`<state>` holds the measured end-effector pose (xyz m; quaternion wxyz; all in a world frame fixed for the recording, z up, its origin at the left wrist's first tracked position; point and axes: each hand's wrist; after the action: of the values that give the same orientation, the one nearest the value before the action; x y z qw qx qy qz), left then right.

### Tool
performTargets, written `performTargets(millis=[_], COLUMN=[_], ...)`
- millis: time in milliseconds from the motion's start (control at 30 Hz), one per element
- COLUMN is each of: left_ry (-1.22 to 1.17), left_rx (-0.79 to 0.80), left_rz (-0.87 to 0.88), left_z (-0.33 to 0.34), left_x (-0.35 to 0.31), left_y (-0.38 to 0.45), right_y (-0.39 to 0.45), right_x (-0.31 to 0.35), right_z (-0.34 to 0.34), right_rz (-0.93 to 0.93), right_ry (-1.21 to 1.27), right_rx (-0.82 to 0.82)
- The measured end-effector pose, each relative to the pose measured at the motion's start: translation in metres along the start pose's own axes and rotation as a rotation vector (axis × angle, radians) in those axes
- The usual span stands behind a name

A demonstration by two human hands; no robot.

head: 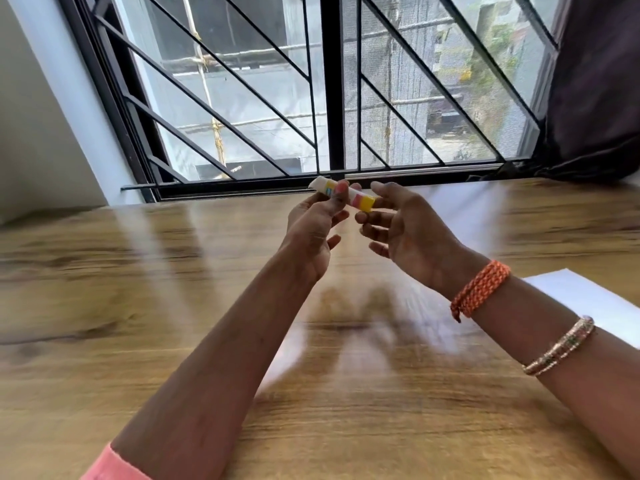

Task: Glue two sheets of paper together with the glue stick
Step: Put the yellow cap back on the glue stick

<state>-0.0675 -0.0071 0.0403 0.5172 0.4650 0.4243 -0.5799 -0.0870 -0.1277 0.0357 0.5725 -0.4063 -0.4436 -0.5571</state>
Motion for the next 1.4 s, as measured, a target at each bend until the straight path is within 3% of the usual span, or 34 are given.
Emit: performTargets(millis=[100,167,367,433,500,567,633,833,967,1067,1167,1267,1333,1400], left_ry=[-0.001,0.008,0.044,0.046,0.044,0.026,-0.005,-0.082,-0.096,-0.070,0.018,0.083,0.061,-0.011], left_rx=[0.052,0.036,0.002,-0.015,-0.024,-0.024,-0.021,0.013,0.033,0.008,-0.052,-0.062,-0.051,-0.034], left_rz=[-0.002,0.003,-0.055,-0.084,-0.102,-0.103,-0.102,-0.076,-0.026,-0.010,-0.059,-0.110,-0.113,-0.094], left_z=[0.000,0.000,0.000,-0.001,-0.002,-0.002,-0.002,0.001,0.003,0.002,0.000,-0.003,-0.003,0.000], left_x=[0.001,0.002,0.003,0.004,0.004,0.003,0.003,0.005,0.004,0.005,0.005,0.005,0.005,0.004], left_y=[0.001,0.003,0.004,0.004,0.004,0.004,0.004,0.005,0.003,0.003,0.002,0.002,0.001,0.000], right_y=[0.002,0.002,0.006,0.010,0.012,0.011,0.009,0.007,0.006,0.007,0.005,0.006,0.006,0.005], right_x=[-0.004,-0.005,-0.015,-0.013,-0.014,-0.014,-0.018,-0.008,-0.004,-0.006,-0.010,-0.014,-0.014,-0.010], right_z=[0.001,0.002,-0.008,-0.017,-0.021,-0.018,-0.013,-0.004,-0.003,-0.001,-0.001,-0.005,-0.006,-0.005], right_rz=[-0.086,-0.269,-1.174,-1.364,-1.444,-1.403,-1.240,-0.314,0.009,-0.095,-0.609,-1.076,-1.132,-1.026], right_ry=[-0.055,-0.195,-1.162,-1.469,-1.612,-1.557,-1.362,-0.217,0.144,0.107,-0.477,-1.029,-1.094,-0.931], right_rx=[-0.110,-0.178,-0.291,-0.291,-0.308,-0.319,-0.306,-0.133,-0.016,-0.053,-0.140,-0.101,-0.129,-0.179])
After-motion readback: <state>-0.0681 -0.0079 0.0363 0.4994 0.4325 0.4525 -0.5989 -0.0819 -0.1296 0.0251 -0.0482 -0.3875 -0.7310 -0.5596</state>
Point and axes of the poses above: each hand's wrist, its own y-axis towards the middle knuckle, its own z-axis out of the palm, x = y × z, and after that the axes turned 2 degrees about y, right-handed
